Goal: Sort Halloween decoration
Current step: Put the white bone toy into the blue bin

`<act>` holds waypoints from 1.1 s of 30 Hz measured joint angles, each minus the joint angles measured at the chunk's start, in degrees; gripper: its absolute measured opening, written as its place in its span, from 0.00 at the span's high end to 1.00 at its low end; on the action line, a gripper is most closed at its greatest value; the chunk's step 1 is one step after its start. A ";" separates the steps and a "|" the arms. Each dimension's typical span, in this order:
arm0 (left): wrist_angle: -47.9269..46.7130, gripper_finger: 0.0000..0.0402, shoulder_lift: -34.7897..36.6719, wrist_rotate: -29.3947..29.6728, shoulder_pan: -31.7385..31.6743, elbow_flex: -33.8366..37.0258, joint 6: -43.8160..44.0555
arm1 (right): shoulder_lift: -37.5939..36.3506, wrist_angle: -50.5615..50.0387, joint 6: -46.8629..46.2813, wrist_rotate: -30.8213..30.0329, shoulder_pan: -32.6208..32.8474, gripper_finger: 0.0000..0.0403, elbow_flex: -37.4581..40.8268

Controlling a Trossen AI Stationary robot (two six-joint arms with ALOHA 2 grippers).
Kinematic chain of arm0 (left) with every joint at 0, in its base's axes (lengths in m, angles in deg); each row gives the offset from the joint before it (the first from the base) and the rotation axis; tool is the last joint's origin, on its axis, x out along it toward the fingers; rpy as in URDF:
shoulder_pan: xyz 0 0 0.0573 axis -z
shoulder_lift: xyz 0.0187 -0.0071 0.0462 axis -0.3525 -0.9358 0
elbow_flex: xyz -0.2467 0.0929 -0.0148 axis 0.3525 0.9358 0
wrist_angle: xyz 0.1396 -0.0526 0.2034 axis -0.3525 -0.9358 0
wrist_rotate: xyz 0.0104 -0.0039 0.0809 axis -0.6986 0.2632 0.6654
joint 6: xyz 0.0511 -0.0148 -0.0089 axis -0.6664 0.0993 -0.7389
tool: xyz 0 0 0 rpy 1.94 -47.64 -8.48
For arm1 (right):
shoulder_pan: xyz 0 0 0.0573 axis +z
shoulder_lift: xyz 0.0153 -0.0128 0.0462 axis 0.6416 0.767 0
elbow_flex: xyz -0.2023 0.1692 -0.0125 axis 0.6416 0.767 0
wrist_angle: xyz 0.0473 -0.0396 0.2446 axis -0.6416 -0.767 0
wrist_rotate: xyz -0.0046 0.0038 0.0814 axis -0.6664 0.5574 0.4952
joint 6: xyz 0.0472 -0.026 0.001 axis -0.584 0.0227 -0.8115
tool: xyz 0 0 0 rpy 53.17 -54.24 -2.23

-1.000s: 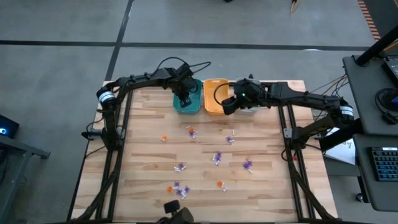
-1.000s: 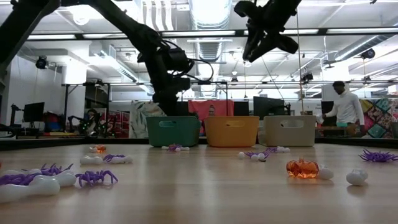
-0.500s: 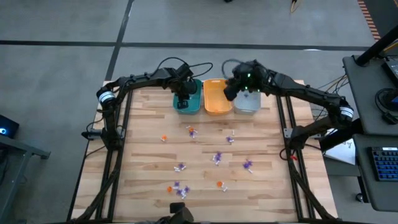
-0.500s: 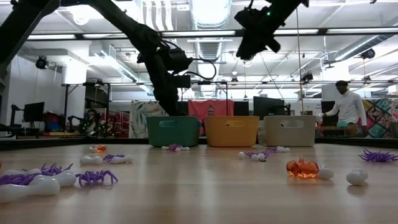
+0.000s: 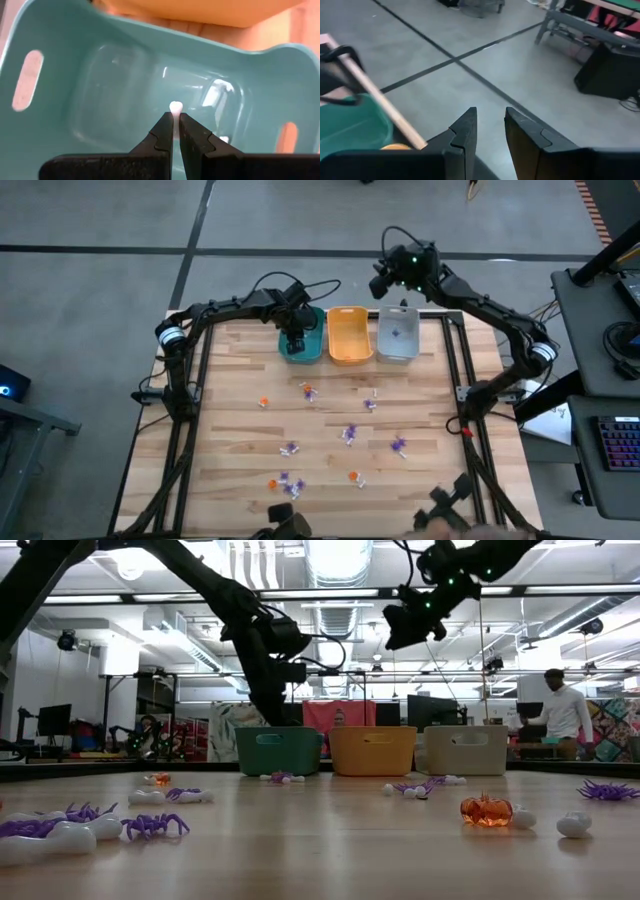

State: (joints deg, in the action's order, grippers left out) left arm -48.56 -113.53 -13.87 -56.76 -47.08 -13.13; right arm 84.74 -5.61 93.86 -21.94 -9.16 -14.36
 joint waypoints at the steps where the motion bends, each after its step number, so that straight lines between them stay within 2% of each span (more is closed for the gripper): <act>1: 0.14 1.00 0.00 0.45 0.00 0.00 0.95 | 0.31 0.68 0.02 0.04 -0.68 0.77 0.00; 8: 1.13 0.96 0.00 0.61 0.00 0.00 4.14 | 0.89 4.10 1.61 0.18 -2.28 0.77 0.00; 13: 1.68 0.85 0.00 0.65 0.00 0.00 4.69 | 0.91 5.50 0.85 4.51 -2.26 0.77 0.00; 21: 1.46 0.69 0.25 0.71 0.00 -2.58 5.38 | 0.91 6.37 -8.57 7.69 -2.21 0.77 0.00; 23: 0.99 0.68 0.58 0.69 0.00 -4.14 5.40 | 0.91 6.36 -12.37 9.33 -2.21 0.77 0.00; 30: 0.74 0.70 3.69 -0.01 -0.44 -6.63 5.32 | 0.82 2.70 -25.21 20.88 -1.29 0.77 -2.81; 33: 0.62 0.72 5.66 -2.78 -1.33 -6.28 5.28 | 0.82 -0.87 -29.09 23.81 0.35 0.77 -4.25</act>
State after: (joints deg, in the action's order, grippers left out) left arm -47.94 -107.86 -16.65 -58.09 -53.36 -7.86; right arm 85.56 -6.49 64.77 1.87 -8.82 -18.61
